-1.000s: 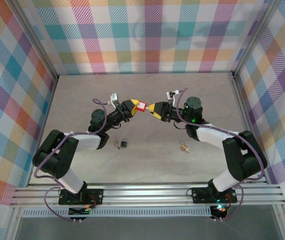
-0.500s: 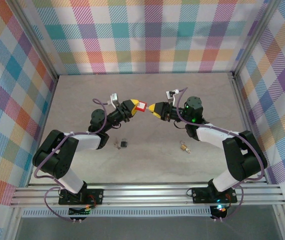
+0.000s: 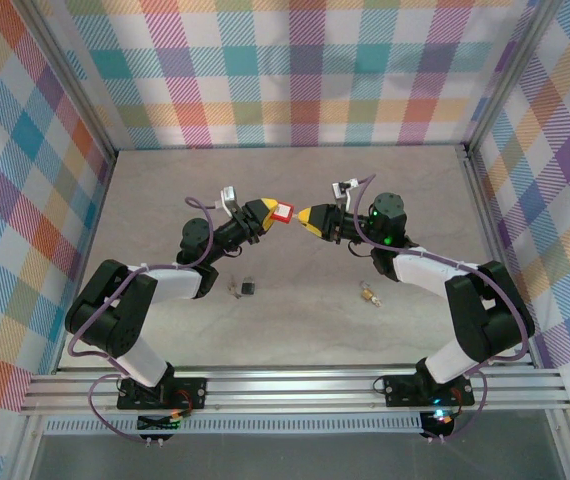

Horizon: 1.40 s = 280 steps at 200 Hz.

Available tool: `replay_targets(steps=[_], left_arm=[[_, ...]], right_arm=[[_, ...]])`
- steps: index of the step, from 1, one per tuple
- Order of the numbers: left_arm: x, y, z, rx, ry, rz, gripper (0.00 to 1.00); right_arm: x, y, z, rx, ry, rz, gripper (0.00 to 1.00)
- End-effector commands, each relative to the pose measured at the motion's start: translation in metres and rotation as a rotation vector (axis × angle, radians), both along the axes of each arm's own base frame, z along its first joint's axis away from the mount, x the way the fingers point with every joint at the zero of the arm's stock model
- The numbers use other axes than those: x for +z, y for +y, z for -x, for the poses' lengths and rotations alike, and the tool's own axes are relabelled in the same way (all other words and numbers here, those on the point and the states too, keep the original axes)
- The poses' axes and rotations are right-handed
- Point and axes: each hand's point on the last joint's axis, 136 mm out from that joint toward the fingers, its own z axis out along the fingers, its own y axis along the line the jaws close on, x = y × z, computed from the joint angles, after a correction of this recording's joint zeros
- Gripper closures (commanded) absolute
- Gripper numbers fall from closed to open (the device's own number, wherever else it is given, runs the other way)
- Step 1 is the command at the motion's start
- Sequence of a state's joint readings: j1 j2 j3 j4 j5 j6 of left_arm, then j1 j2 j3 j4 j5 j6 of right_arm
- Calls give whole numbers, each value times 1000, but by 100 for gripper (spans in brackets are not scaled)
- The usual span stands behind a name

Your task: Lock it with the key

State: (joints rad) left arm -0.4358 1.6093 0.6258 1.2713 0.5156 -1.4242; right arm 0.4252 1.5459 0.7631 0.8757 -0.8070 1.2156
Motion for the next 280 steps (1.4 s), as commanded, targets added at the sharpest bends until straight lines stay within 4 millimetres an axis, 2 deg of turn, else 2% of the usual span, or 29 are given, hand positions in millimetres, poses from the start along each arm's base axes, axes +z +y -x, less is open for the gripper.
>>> replay_targets(steps=[1, 88, 113, 202, 280], left_arm=[[30, 2, 0, -2, -100, 47, 100], [31, 4, -1, 5, -102, 47, 100], [31, 5, -1, 6, -103, 47, 100], [33, 6, -1, 10, -110, 46, 100], [41, 15, -2, 39, -131, 54, 100]], right_arm=[[16, 2, 9, 45, -74, -31, 72], [15, 5, 13, 61, -76, -30, 88], [14, 6, 13, 64, -76, -31, 100], [14, 2, 13, 28, -74, -37, 100], [17, -4, 24, 23, -121, -98, 100]])
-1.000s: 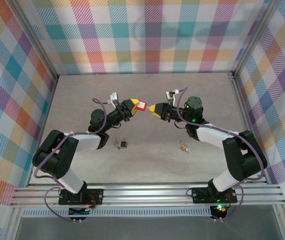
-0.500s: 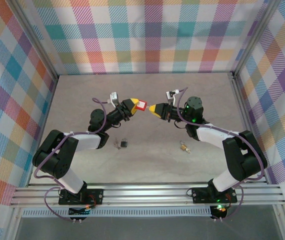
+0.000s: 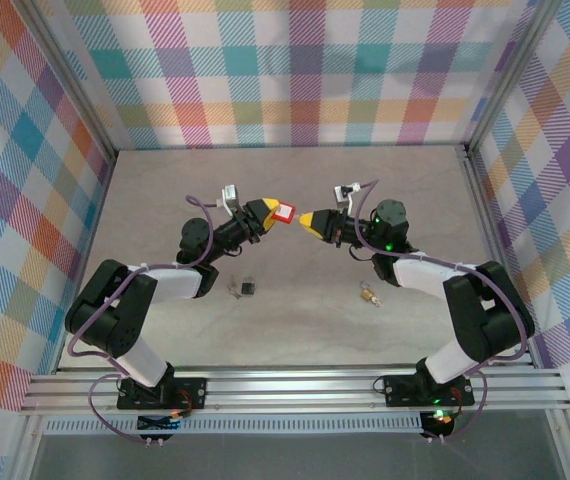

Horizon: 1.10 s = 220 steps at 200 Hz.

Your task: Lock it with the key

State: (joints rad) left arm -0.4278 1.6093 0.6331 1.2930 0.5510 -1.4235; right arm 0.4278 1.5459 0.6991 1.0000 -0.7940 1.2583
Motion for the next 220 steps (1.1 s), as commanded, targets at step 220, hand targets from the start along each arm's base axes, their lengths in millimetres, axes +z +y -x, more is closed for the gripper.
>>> replay_targets(steps=[220], left_arm=[[58, 59, -12, 205, -146, 95, 100]], right_arm=[[-48, -35, 24, -132, 29, -35, 100]])
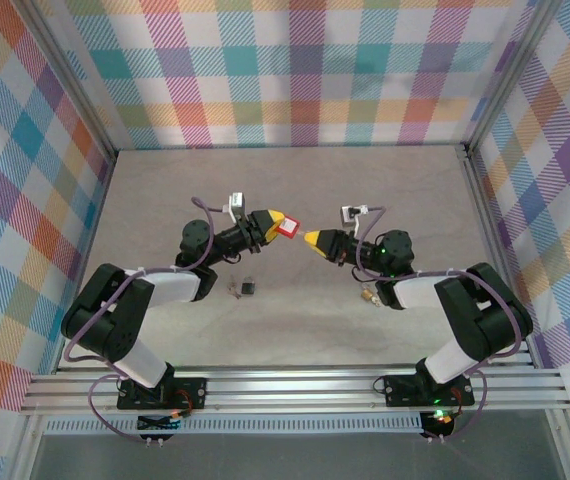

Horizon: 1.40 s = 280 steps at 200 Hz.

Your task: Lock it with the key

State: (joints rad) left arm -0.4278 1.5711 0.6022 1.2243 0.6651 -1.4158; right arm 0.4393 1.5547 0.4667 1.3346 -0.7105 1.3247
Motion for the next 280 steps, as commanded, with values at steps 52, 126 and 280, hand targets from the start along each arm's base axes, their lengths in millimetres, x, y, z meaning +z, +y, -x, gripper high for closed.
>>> replay_targets(steps=[52, 126, 280], left_arm=[[75, 73, -35, 335, -194, 152, 100], [49, 56, -45, 263, -118, 102, 100], [-103, -28, -6, -128, 100, -776, 100]], right_arm=[[-32, -27, -3, -127, 81, 56, 100], [-4, -38, 13, -148, -43, 180, 100], [40, -88, 51, -356, -304, 435, 100]])
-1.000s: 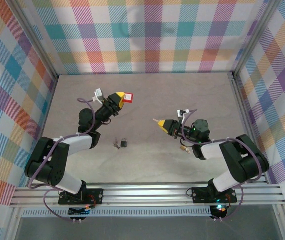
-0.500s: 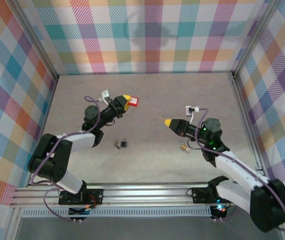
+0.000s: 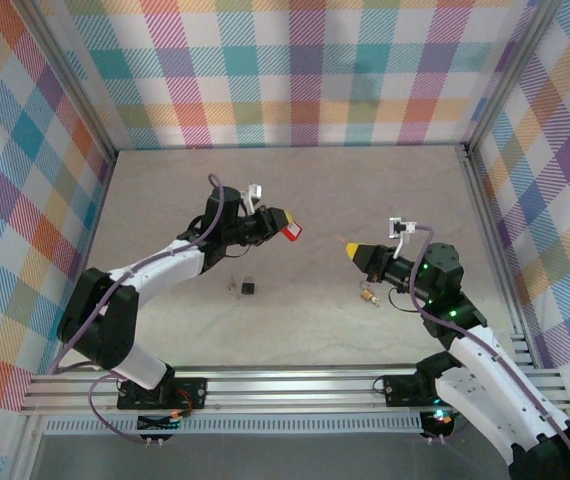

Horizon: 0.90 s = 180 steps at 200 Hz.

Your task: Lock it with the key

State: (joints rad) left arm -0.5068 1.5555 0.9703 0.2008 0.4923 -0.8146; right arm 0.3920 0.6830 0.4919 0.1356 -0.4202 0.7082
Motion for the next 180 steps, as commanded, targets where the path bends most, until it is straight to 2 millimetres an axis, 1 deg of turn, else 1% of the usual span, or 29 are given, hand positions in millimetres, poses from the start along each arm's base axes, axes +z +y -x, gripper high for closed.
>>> replay_targets(steps=[1, 14, 22, 51, 69, 91, 96, 116, 155, 180], left_arm=[[-50, -5, 19, -117, 112, -180, 100], [-64, -10, 23, -157, 138, -244, 100], [-69, -11, 23, -166, 139, -268, 100], [-92, -14, 21, -218, 194, -326, 100], [-105, -19, 19, -239, 230, -334, 100], [-111, -23, 12, -247, 232, -342, 100], [-116, -20, 16, -253, 259, -361, 100], [-127, -17, 14, -257, 294, -376, 100], [-139, -13, 11, -257, 335, -385, 100], [-146, -16, 11, -267, 370, -370, 100]], right_arm=[[-2, -6, 1, -24, -28, 32, 100], [-3, -8, 3, -29, -32, 33, 100], [-2, -8, 4, -30, -38, 35, 100], [-2, -9, 7, -26, -43, 35, 100], [-2, -9, 8, -22, -43, 32, 100], [-2, -8, 10, -11, -43, 29, 100], [-2, -8, 11, -9, -43, 29, 100], [-1, -6, 12, 2, -43, 24, 100], [-1, -5, 15, 14, -44, 16, 100], [-2, -5, 15, 14, -41, 18, 100]])
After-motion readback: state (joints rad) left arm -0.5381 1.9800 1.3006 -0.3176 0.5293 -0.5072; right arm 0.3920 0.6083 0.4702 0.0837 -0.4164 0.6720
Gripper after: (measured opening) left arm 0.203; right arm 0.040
